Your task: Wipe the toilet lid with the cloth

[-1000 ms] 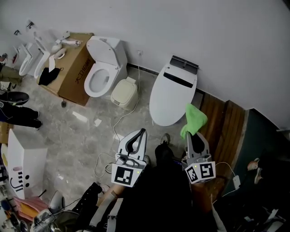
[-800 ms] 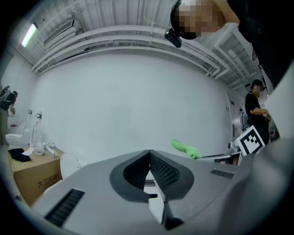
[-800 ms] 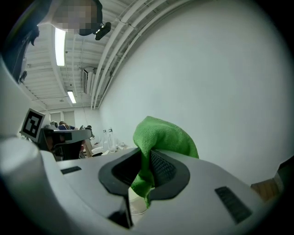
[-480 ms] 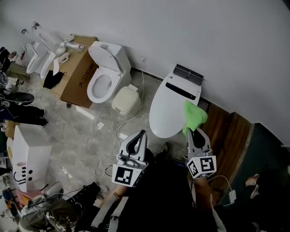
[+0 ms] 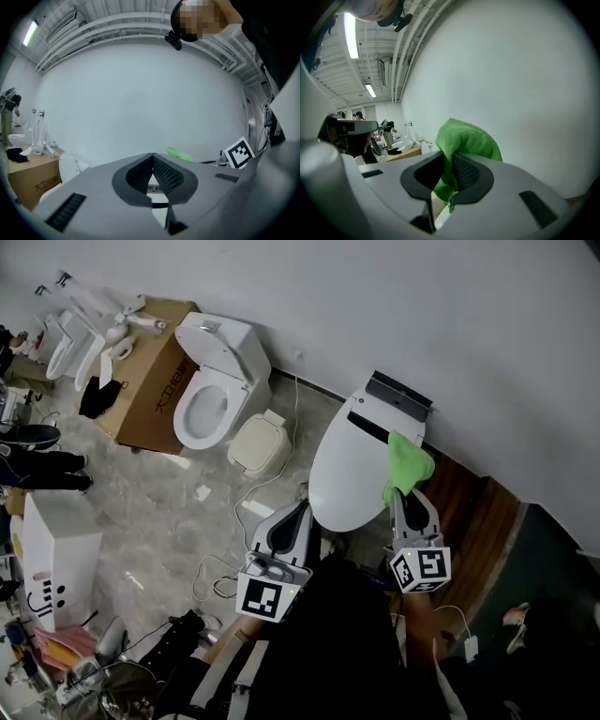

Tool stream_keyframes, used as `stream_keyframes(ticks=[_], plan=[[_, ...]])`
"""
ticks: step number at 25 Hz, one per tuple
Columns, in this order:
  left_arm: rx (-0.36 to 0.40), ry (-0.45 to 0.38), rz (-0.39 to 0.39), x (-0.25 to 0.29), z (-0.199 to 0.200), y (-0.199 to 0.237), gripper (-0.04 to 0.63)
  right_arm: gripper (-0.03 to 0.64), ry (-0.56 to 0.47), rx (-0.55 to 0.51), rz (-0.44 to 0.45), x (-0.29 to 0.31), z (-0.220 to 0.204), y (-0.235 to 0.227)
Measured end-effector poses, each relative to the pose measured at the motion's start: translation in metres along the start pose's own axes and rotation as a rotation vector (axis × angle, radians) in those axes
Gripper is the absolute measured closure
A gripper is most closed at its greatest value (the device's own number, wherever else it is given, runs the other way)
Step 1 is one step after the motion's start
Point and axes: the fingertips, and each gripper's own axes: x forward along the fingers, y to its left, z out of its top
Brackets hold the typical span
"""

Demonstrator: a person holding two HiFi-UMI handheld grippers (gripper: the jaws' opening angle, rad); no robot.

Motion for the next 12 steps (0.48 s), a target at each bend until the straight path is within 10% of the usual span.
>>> stream_keyframes(ticks=[12], plan=[[-0.018, 0.072, -0.056, 0.108, -0.02, 0.095, 0.598, 0.551, 0.177, -0.002, -0.043, 0.172, -0.061, -0.038]])
